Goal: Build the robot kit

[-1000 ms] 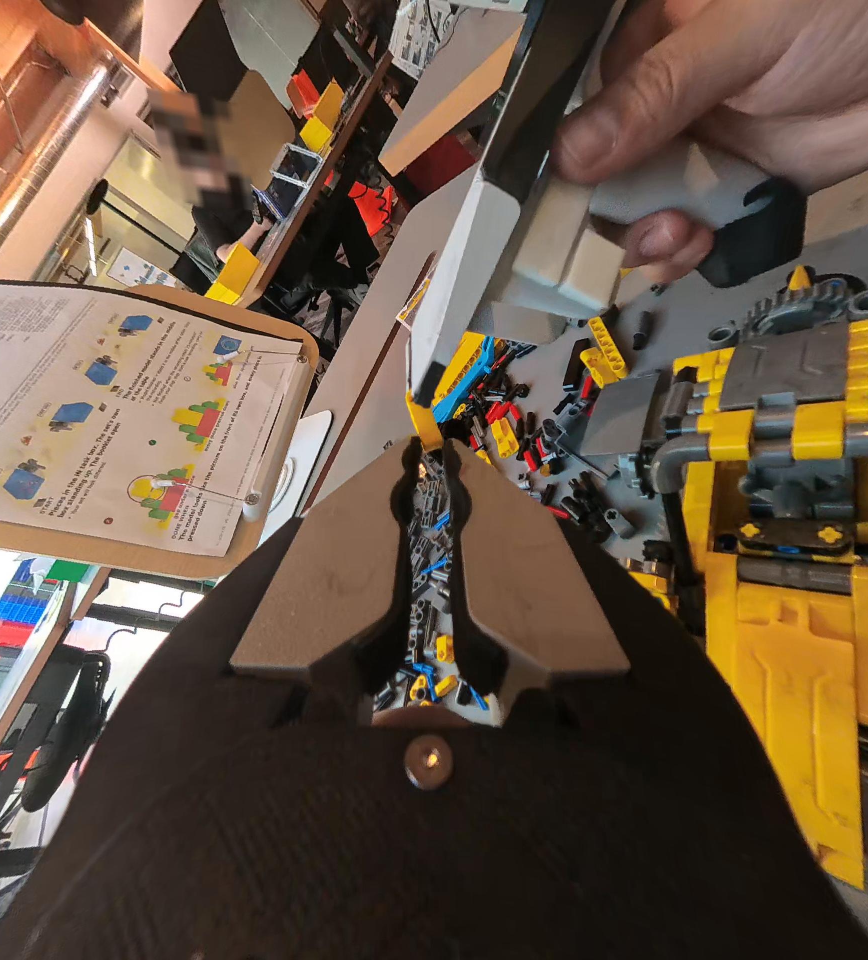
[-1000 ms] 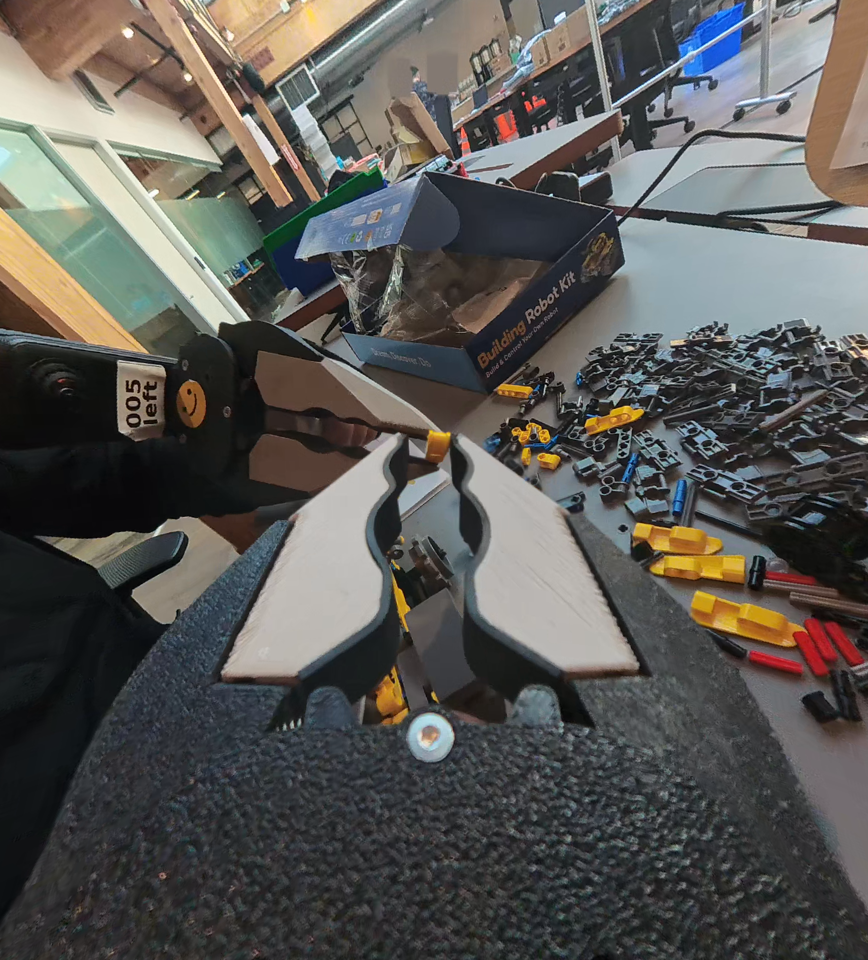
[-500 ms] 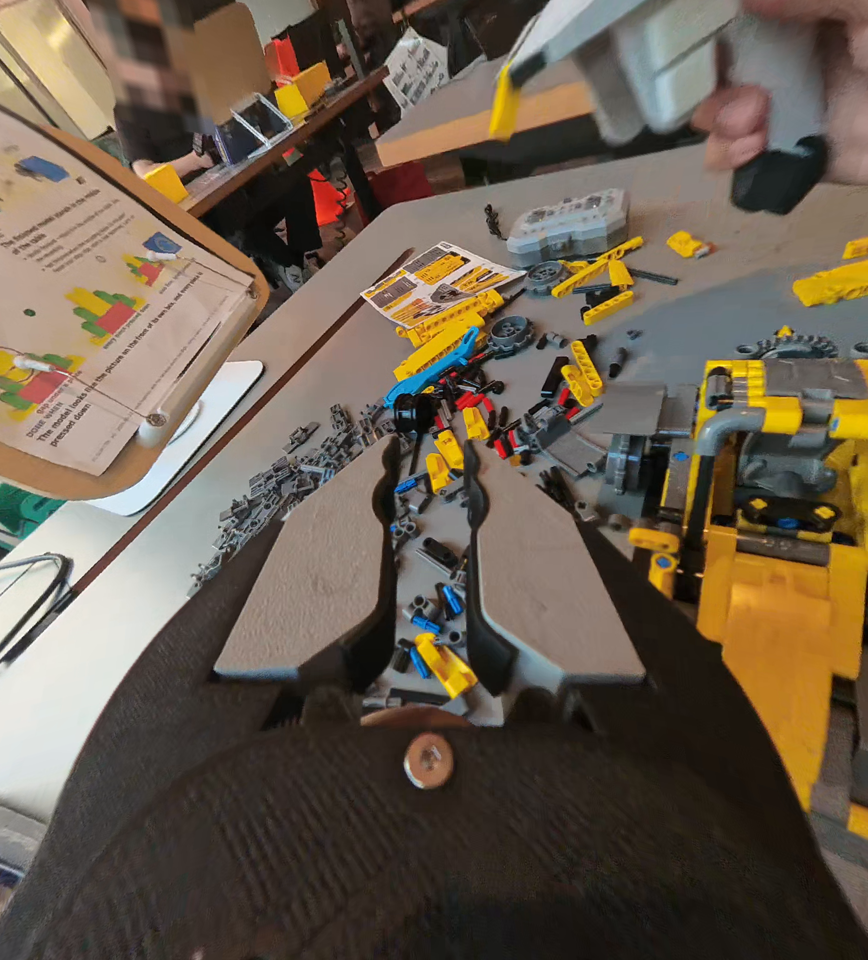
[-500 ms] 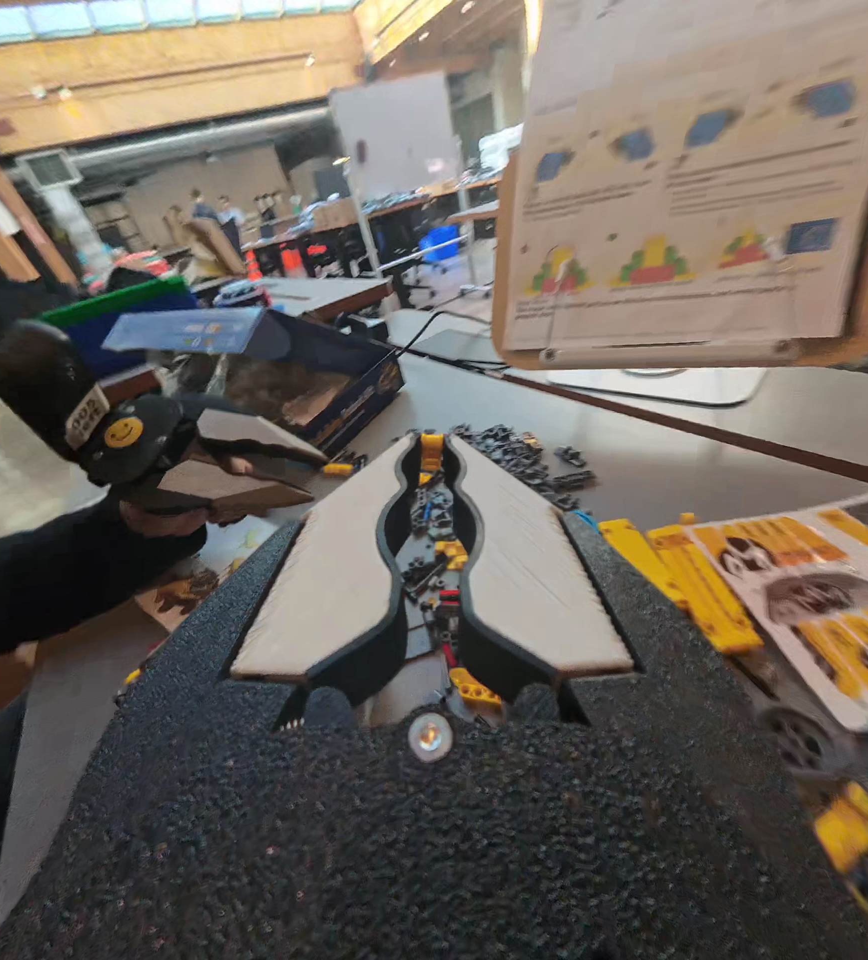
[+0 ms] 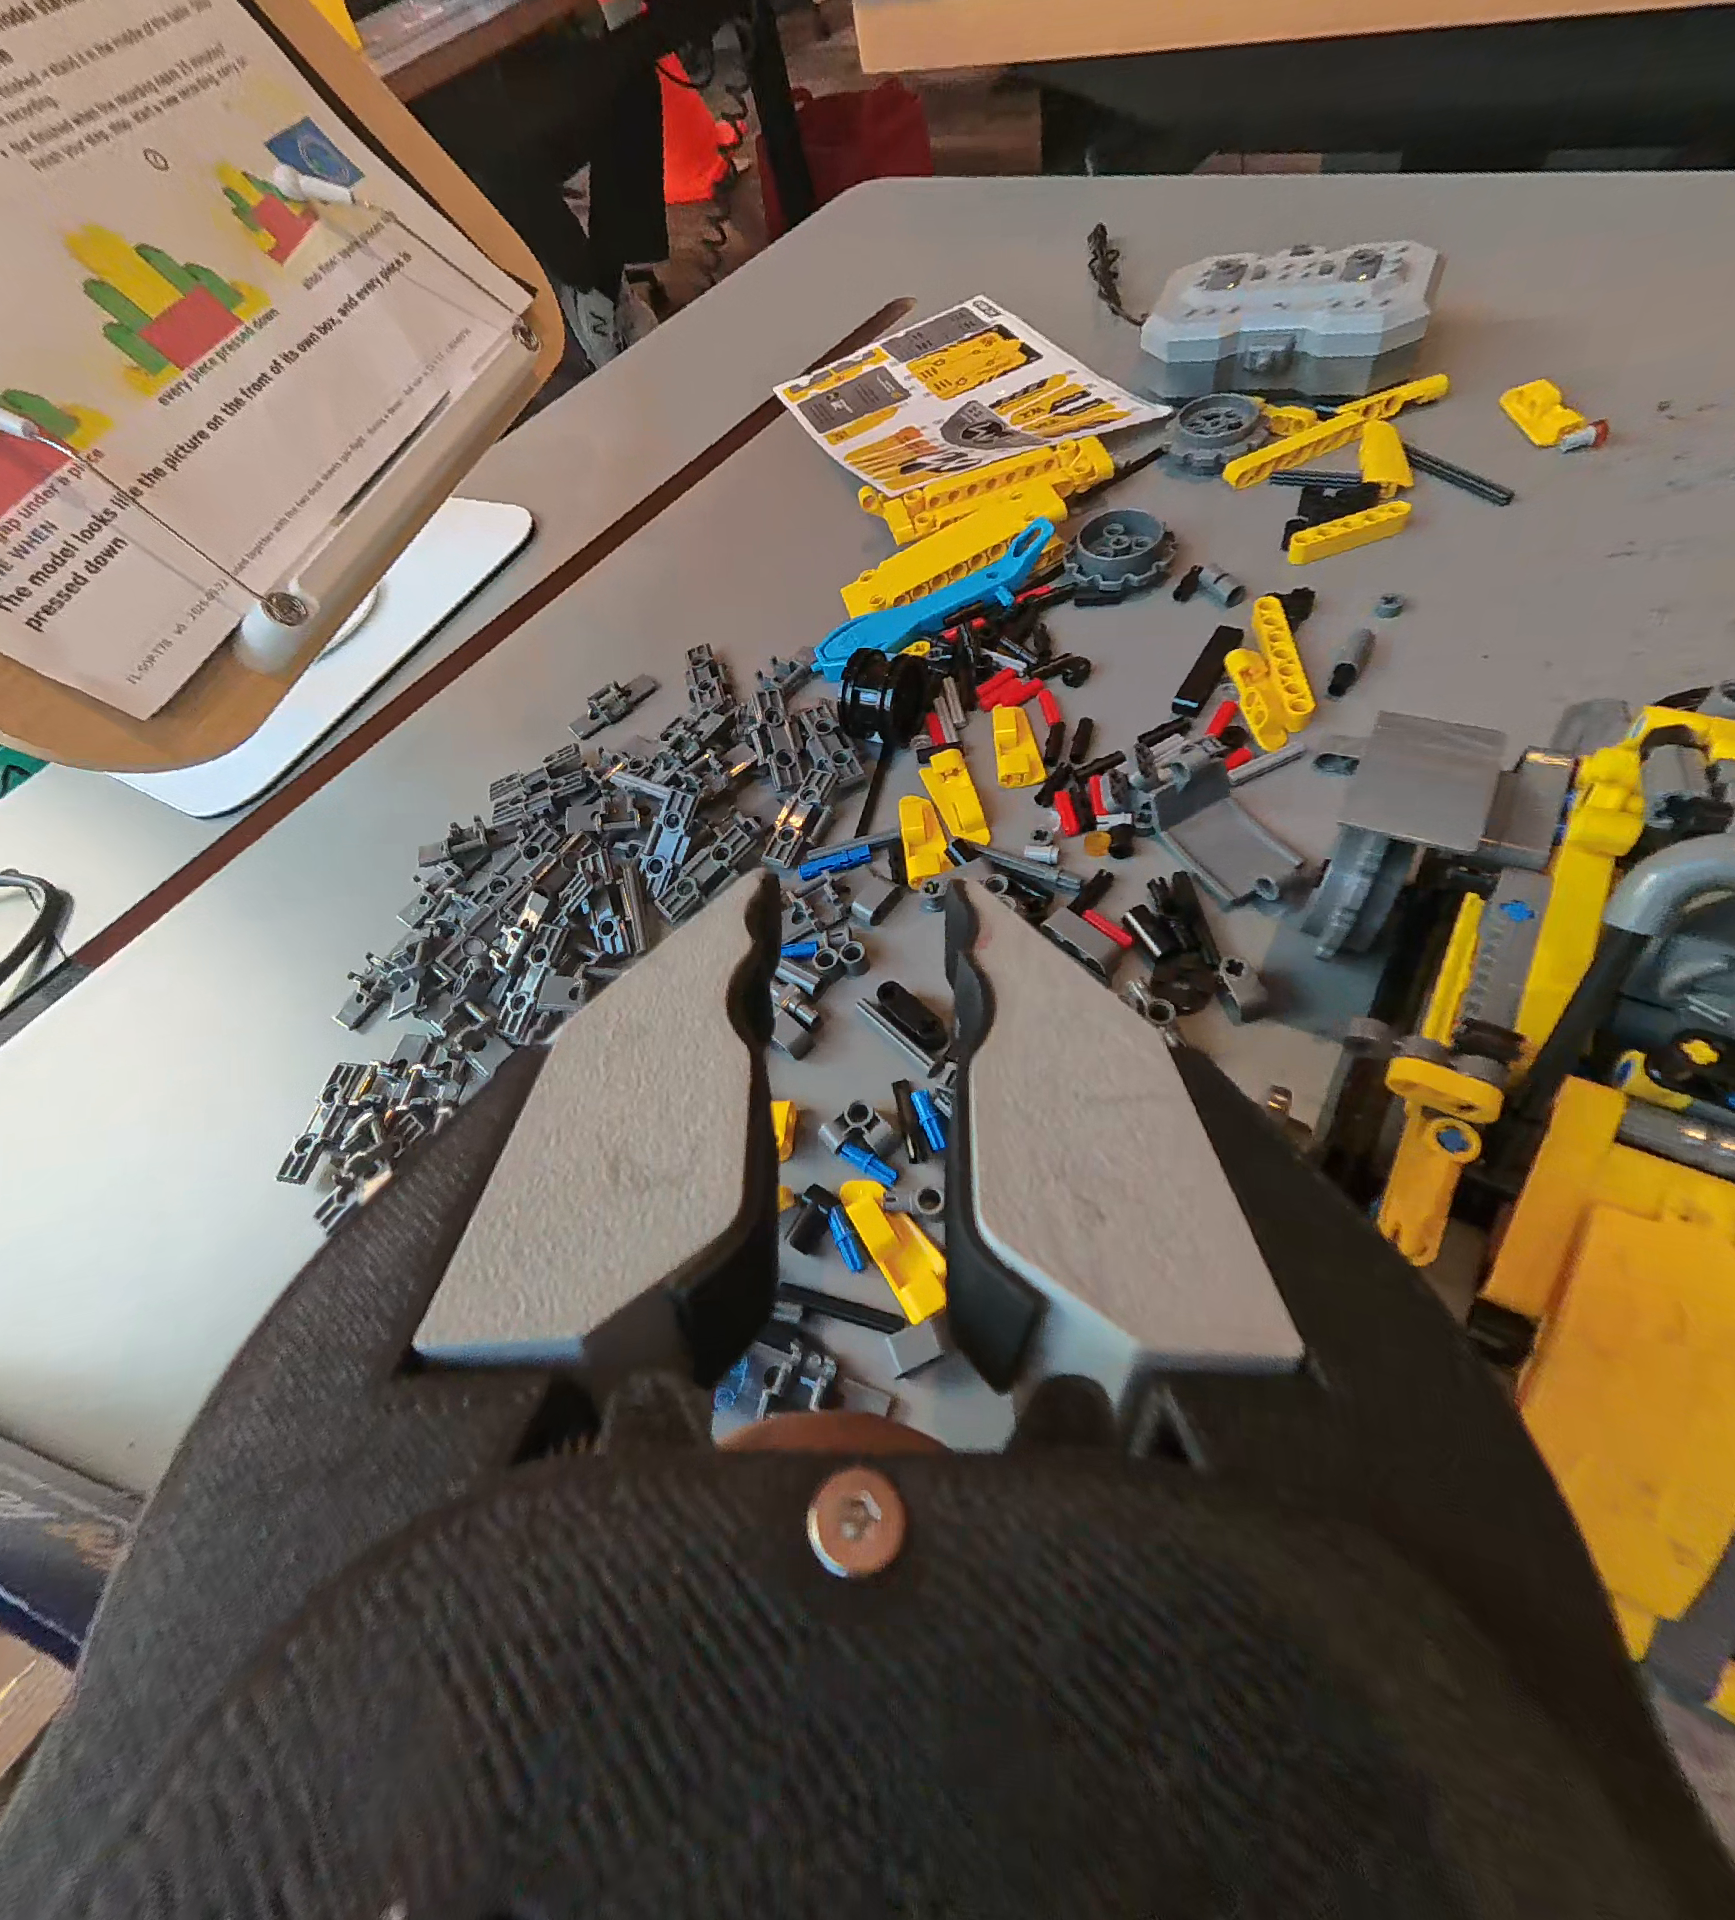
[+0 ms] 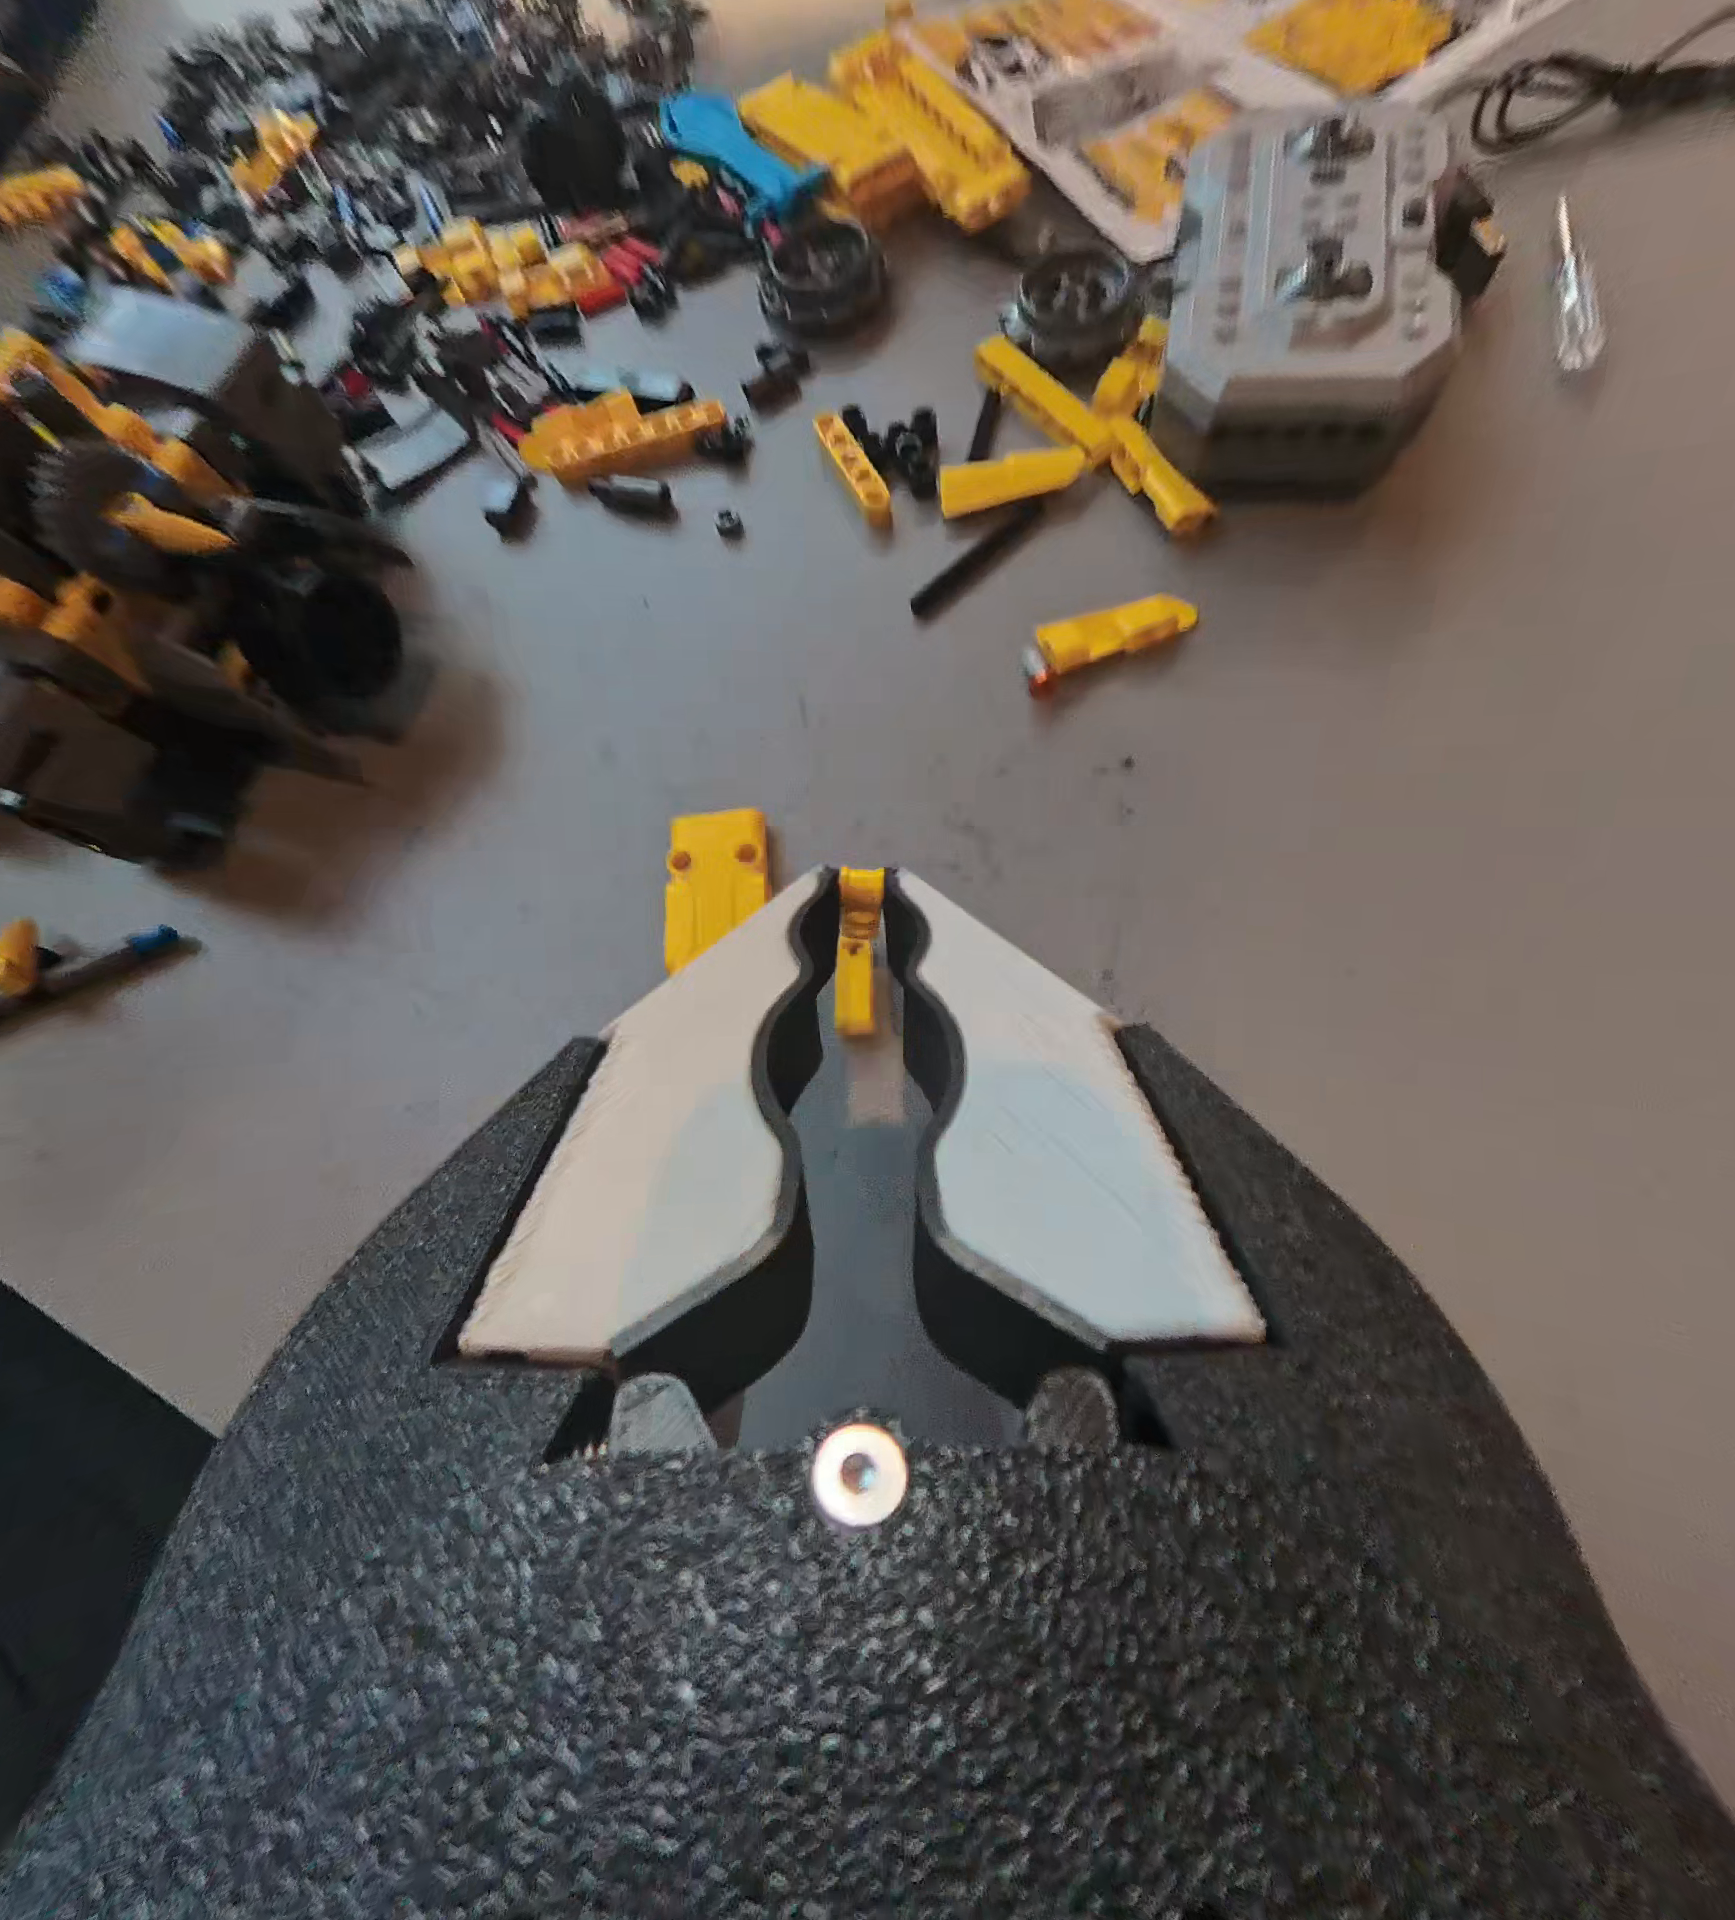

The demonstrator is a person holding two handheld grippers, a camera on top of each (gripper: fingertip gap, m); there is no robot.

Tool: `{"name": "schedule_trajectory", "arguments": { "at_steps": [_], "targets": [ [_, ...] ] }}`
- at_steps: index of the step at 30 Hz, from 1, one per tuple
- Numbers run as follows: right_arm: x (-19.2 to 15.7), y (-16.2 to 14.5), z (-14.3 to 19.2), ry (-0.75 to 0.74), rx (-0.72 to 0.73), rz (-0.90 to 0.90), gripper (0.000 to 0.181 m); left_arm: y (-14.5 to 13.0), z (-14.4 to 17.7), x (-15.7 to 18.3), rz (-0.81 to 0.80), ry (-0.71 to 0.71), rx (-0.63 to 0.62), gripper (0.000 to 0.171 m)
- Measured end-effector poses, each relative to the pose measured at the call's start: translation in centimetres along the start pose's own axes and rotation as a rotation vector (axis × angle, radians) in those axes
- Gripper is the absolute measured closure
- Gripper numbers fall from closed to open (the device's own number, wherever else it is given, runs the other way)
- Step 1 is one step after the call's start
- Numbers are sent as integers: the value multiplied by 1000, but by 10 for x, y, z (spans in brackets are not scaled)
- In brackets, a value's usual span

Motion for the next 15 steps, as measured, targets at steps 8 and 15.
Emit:
{"name": "schedule_trajectory", "arguments": {
  "at_steps": [8,15],
  "targets": [
    [-11,-5,-11,12,-96,28,172,-3,-1,-3,8,7,-14,144],
    [-11,6,-2,-10,-115,37,166,-2,2,-5,11,2,-15,143]
  ]
}}
Point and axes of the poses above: each gripper's, where its closed fingertips meet, z back along the fingers, y out of its top, x = y × z across the jaws, the point moved 2 cm from there along z, back along the fingers, and after that the axes turned 10 degrees about -x, right-handed, at the moved point
